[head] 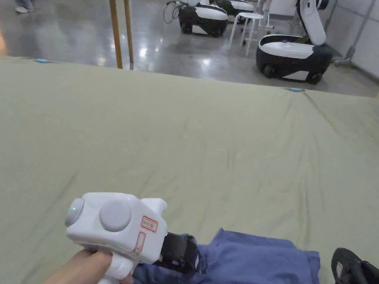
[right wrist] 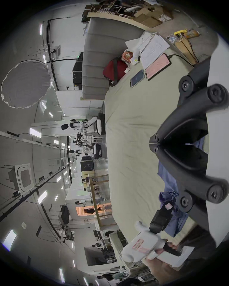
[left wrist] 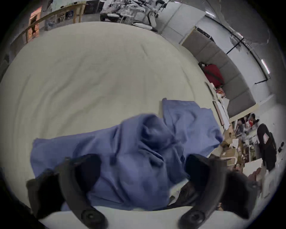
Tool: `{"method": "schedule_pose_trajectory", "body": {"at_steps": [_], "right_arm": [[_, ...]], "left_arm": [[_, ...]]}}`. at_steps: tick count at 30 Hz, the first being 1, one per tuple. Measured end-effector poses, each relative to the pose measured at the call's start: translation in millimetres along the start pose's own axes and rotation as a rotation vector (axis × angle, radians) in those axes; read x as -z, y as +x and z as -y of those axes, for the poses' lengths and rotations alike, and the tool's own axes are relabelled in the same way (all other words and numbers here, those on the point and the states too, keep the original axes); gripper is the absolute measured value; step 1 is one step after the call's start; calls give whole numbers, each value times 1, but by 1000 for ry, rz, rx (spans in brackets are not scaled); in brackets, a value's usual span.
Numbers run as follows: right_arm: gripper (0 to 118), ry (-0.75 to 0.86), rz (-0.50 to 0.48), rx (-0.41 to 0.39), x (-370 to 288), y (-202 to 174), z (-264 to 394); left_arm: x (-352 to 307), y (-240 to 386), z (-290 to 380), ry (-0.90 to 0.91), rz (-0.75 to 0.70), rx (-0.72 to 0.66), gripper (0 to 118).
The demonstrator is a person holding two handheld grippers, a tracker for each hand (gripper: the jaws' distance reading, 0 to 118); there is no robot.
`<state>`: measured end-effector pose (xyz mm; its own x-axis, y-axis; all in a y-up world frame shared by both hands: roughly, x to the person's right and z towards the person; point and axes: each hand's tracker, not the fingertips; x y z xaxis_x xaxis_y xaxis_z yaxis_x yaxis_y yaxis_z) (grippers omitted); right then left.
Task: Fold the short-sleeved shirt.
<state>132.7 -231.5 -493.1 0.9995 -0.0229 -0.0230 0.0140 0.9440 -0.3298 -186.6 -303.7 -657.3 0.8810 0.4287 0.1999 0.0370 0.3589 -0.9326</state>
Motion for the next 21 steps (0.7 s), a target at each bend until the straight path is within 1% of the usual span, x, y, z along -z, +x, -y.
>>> {"method": "schedule_pose_trajectory", "body": {"at_steps": [1, 3, 4, 5, 6, 8, 11, 13, 15, 16, 18, 20, 21], "right_arm": [[1, -2, 1, 1, 1, 1, 1], [1, -9, 3, 1, 6, 2, 2], [1, -13, 1, 4, 9, 2, 3], [1, -20, -1, 9, 12, 2, 3], [1, -26, -9, 14, 14, 1, 3], [1, -30, -18, 21, 18, -1, 3], [1, -28, -33, 18, 19, -6, 2], [1, -25, -36, 17, 18, -8, 1], [1, -27, -38, 18, 16, -8, 1], [1, -29, -33, 16, 15, -8, 1], [1, -45, -25, 11, 14, -6, 2], [1, -56, -19, 7, 14, -4, 3], [1, -61, -17, 4, 14, -4, 3]], "left_arm": [[-9, -4, 1, 43, 23, -15, 41], [-40, -15, 5, 131, 107, -65, 12], [-52, -23, 9, 192, 123, -93, 0], [-65, -32, 13, 279, 129, -149, 0], [-79, -42, 11, 266, 102, -169, 0], [-87, -56, 9, 246, 92, -164, 0], [-64, -61, 6, 189, 52, -181, 0], [-39, -59, 6, 113, 96, -204, 1], [-1, -46, 11, 42, 263, -228, 1], [13, -40, 13, 4, 306, -242, 1], [45, -26, 24, -67, 243, -189, 0], [41, -29, 20, -14, 277, -214, 0], [35, -31, 16, -27, 284, -234, 0]]}}
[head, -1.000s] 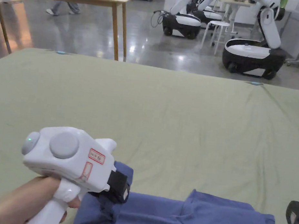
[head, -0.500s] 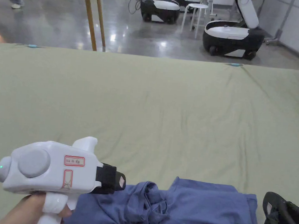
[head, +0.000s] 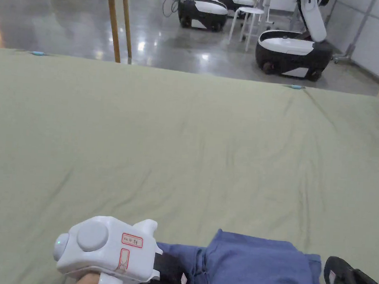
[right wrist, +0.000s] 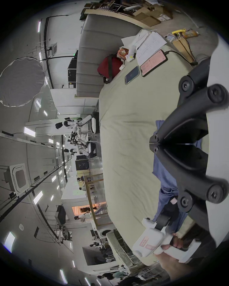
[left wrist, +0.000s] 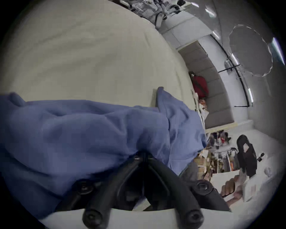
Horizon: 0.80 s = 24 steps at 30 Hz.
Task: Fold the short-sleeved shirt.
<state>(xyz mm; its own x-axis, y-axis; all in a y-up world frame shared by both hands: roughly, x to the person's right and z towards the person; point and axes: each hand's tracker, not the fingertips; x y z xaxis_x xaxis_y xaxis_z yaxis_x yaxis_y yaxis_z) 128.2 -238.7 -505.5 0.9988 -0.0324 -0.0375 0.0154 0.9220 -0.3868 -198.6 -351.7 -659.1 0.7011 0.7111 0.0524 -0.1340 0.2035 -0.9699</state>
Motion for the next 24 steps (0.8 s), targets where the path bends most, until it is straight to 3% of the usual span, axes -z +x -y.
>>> {"method": "schedule_pose_trajectory", "body": {"at_steps": [5, 10, 13, 16, 17, 18, 19, 20, 24], "right_arm": [[1, -3, -2, -3, 8, -6, -2], [1, 1, -28, -31, 17, -19, -6], [1, 5, -41, -37, 20, -26, -8], [1, 3, -44, -43, 21, -32, -8], [1, 2, -43, -45, 20, -34, -8], [1, -2, -42, -47, 20, -35, -8], [1, -6, -42, -50, 20, -35, -8], [1, -8, -39, -54, 20, -36, -7], [1, -25, -35, -58, 22, -38, -7]], "left_arm": [[-78, 8, 8, 104, -5, 99, 0], [-165, -32, 20, 235, -92, 14, 0], [-179, -61, 23, 231, -185, -28, 1], [-174, -81, 21, 211, -161, -36, 1], [-170, -85, 20, 206, -104, -36, 7], [-166, -88, 20, 200, -26, -68, 26], [-163, -90, 18, 186, 22, -79, 67], [-155, -94, 16, 163, 89, -77, 117], [-127, -105, 7, 115, 142, -98, 111]]}}
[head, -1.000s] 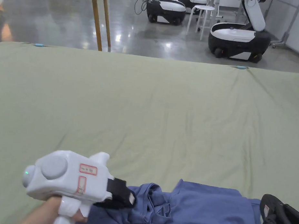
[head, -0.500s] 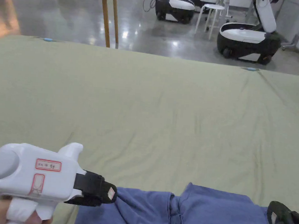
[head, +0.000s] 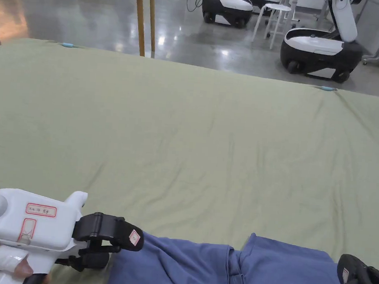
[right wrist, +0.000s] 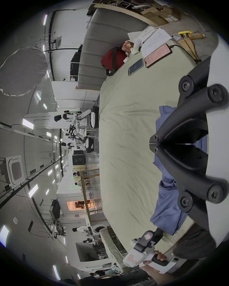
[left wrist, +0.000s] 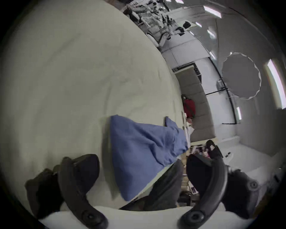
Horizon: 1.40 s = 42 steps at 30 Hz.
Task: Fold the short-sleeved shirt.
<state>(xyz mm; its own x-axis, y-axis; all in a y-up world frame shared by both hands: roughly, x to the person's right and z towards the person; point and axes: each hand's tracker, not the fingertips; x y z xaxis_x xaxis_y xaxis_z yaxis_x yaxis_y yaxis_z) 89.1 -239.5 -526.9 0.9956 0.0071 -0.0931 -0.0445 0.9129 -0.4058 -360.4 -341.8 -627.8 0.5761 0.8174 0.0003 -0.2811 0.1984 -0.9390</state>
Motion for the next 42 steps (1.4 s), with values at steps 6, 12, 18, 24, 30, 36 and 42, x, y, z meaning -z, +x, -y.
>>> {"method": "schedule_pose_trajectory", "body": {"at_steps": [6, 12, 18, 24, 30, 36, 42], "right_arm": [[1, -7, 12, -10, -3, 0, 2], [1, -10, 30, -8, -11, 9, 3], [1, 5, 18, -2, -8, 13, 0], [1, 59, -4, -22, -3, 9, -9], [1, 154, 11, -40, -13, 6, -23], [1, 182, 11, -34, -25, 12, -26], [1, 166, 32, -5, -31, 29, -17]], "left_arm": [[40, -14, -2, -41, 91, -67, 8], [22, -1, 5, -25, 21, -27, 8], [-56, 17, 13, 63, -182, 36, 8], [-118, 59, 24, 161, -323, 49, 8], [-80, 121, 15, 147, -332, 90, 8], [-6, 172, 8, 98, -299, 119, 8], [88, 196, 11, 19, -398, 231, 22]]}}
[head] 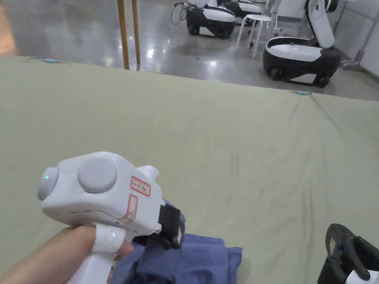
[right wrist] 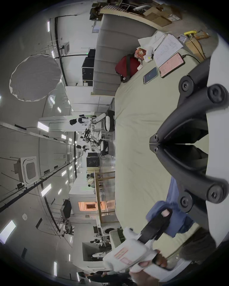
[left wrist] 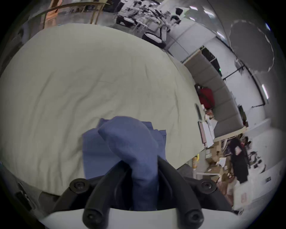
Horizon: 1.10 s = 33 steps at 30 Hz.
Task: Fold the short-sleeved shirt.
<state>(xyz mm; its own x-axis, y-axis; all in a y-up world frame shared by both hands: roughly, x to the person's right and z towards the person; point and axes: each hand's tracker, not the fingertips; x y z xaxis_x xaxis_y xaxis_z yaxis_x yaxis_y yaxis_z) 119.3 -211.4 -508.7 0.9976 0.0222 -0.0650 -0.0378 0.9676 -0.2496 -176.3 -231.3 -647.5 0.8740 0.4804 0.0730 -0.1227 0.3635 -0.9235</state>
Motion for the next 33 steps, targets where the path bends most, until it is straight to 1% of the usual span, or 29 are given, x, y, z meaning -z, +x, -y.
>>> {"method": "schedule_pose_trajectory", "body": {"at_steps": [1, 2, 3, 5, 7, 9, 10, 11, 12, 14, 17, 18, 20, 21, 22, 24, 25, 26, 27, 28, 30, 32, 33], "right_arm": [[1, -9, 8, 5, 0, 4, 2], [1, -14, 14, 10, -1, 8, 4], [1, -17, 22, 15, -2, 11, 6], [1, -30, 39, 24, -4, 19, 8], [1, -36, 55, 32, -6, 26, 11], [1, -44, 68, 38, -6, 34, 13], [1, -45, 74, 45, -5, 37, 14], [1, -51, 79, 57, -3, 40, 15], [1, -55, 81, 71, -2, 42, 16], [1, -59, 78, 103, 2, 46, 18], [1, -75, 78, 123, 7, 47, 22], [1, -82, 76, 126, 7, 47, 23], [1, -97, 68, 133, 6, 46, 26], [1, -109, 64, 133, 6, 45, 27], [1, -116, 62, 131, 5, 44, 28], [1, -128, 59, 123, 2, 43, 29], [1, -137, 53, 116, 1, 42, 29], [1, -146, 45, 111, 2, 41, 30], [1, -158, 35, 107, 3, 40, 30], [1, -178, 14, 106, 7, 38, 30], [1, -221, -67, 115, 20, 30, 29], [1, -282, -206, 128, 40, 18, 26], [1, -323, -321, 161, 54, 12, 27]], "left_arm": [[17, 8, 1, -11, -10, 16, 51], [32, 13, 1, -12, -3, 13, 103], [45, 18, 1, -21, 6, 17, 118], [69, 26, 2, -70, 35, 26, 113], [63, 32, 4, -24, 44, 56, 107], [49, 26, 2, -12, 87, 41, 84], [38, 20, 2, 23, 142, 25, 65], [22, 19, 3, 58, 176, 20, 27], [13, 15, 4, 78, 187, 22, 6], [3, 4, 8, 123, 225, 8, 6], [12, 0, 21, 75, 242, 18, 6], [22, -1, 26, 52, 269, 25, 6], [54, -8, 37, -19, 383, -9, 6], [73, -12, 43, -55, 399, -38, 6], [90, -17, 48, -64, 368, -55, 6], [115, -24, 57, -80, 314, -49, 6], [120, -29, 60, -70, 330, -57, 6], [116, -31, 59, -62, 392, -86, 6], [110, -32, 57, -61, 402, -113, 6], [103, -31, 53, -65, 391, -106, 6], [84, -33, 49, -33, 397, -67, 6], [55, -42, 42, 6, 410, -65, 6], [41, -49, 39, 27, 418, -74, 6]]}}
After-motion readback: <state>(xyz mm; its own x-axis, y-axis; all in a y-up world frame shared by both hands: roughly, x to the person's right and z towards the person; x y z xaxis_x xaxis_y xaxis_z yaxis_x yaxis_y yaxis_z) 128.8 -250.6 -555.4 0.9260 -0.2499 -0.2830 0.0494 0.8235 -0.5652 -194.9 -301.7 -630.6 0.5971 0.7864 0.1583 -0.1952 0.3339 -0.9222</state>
